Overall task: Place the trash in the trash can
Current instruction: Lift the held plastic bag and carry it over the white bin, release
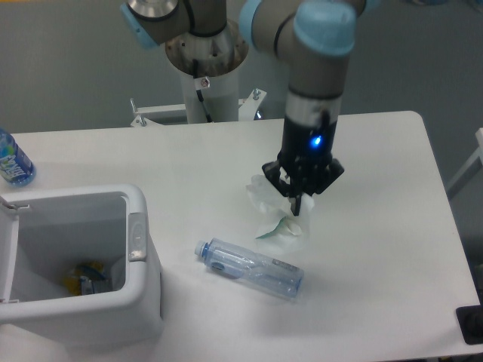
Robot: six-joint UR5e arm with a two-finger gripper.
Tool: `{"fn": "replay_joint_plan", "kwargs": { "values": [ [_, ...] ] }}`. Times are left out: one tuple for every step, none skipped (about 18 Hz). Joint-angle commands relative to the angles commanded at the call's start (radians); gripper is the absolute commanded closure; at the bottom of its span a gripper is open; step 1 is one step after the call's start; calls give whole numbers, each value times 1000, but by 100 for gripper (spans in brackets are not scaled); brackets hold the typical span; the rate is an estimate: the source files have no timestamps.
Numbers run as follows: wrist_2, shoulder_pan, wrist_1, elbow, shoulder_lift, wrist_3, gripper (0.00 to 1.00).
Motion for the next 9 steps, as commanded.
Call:
{"fn": "replay_joint_plan", "kwargs": {
  "values": [
    [-3, -21, 0, 28, 2, -57, 100],
    [-3, -54, 0, 51, 5, -91, 100],
    [-2, -89, 0, 66, 15, -113, 100],
    [-2, -121, 0, 66, 23, -129, 100],
    [-2, -167, 0, 57, 32, -145, 100],
    [1, -220, 0, 43, 35, -151, 100],
    [3, -257, 2, 36, 34, -154, 100],
    [1, -291, 0, 33, 26, -154, 100],
    [1, -331, 2, 30, 17, -154, 100]
  ]
}}
